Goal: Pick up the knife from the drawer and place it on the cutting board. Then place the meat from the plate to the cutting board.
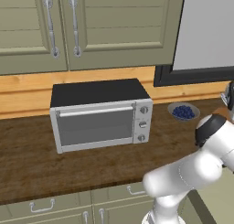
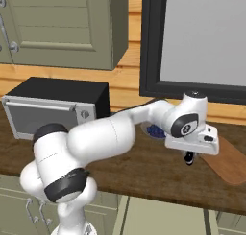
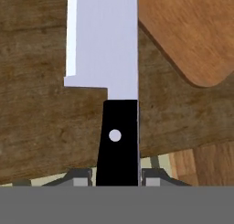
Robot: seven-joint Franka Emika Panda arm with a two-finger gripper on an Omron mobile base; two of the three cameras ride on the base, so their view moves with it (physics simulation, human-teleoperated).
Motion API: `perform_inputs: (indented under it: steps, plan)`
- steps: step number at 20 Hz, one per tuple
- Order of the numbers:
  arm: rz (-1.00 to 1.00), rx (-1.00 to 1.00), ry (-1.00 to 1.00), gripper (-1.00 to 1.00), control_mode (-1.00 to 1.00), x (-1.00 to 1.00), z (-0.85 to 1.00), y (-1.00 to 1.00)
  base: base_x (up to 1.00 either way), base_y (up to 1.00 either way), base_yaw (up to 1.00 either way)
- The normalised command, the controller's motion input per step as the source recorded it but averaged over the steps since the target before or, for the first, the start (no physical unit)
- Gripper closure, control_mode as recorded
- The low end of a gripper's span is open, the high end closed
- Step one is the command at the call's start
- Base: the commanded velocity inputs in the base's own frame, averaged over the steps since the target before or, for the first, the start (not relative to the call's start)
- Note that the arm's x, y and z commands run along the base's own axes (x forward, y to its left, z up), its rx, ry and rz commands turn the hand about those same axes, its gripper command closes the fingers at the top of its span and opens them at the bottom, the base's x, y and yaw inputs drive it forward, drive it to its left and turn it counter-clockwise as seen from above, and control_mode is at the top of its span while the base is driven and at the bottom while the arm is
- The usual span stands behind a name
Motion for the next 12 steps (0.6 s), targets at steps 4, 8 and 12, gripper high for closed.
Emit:
perform_inputs:
  steps: [4,8,12]
  plan:
    - [0.04,0.0,0.04,1.0,-1.0,0.29,-0.11,-0.33,0.0,0.0,0.0]
    - [0.05,0.01,0.01,1.0,-1.0,0.28,-0.24,-0.39,0.0,0.0,0.0]
    - [0.05,0.05,0.0,1.0,-1.0,0.21,-0.33,-0.47,0.0,0.0,0.0]
